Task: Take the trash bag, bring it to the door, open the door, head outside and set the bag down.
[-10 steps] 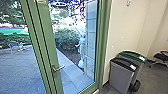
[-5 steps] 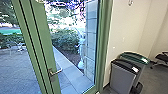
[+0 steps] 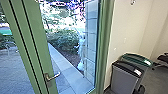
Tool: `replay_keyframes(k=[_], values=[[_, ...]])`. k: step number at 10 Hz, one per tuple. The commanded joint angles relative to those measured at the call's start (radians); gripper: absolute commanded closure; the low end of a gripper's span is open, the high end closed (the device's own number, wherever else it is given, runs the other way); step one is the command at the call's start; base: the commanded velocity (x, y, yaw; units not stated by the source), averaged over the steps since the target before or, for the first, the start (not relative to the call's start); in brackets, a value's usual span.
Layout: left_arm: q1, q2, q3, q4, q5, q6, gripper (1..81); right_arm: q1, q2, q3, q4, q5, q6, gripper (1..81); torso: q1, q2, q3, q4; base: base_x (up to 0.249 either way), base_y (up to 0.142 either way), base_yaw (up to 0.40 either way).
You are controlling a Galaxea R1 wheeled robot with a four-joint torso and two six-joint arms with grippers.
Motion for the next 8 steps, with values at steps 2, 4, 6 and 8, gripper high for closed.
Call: replay_keyframes(k=[2, 4, 6, 8], values=[[-0.049, -0.003, 0.001, 0.009, 0.052, 0.005, 81.1, 0.030, 0.023, 0.010, -0.016, -0.065, -0.020, 1.0, 0.000, 0.000, 0.000, 0.000, 0.147, 0.000, 0.000], [-0.049, -0.003, 0.001, 0.011, 0.053, 0.005, 81.1, 0.032, 0.025, 0.010, -0.016, -0.065, -0.020, 1.0, 0.000, 0.000, 0.000, 0.000, 0.147, 0.000, 0.000], [-0.049, -0.001, 0.001, 0.014, 0.053, 0.005, 81.1, 0.032, 0.026, 0.010, -0.016, -0.065, -0.020, 1.0, 0.000, 0.000, 0.000, 0.000, 0.136, 0.000, 0.000], [-0.049, 0.002, 0.003, 0.015, 0.053, 0.005, 81.1, 0.032, 0.026, 0.010, -0.016, -0.065, -0.020, 1.0, 0.001, 0.000, 0.000, 0.000, 0.107, 0.000, 0.000]])
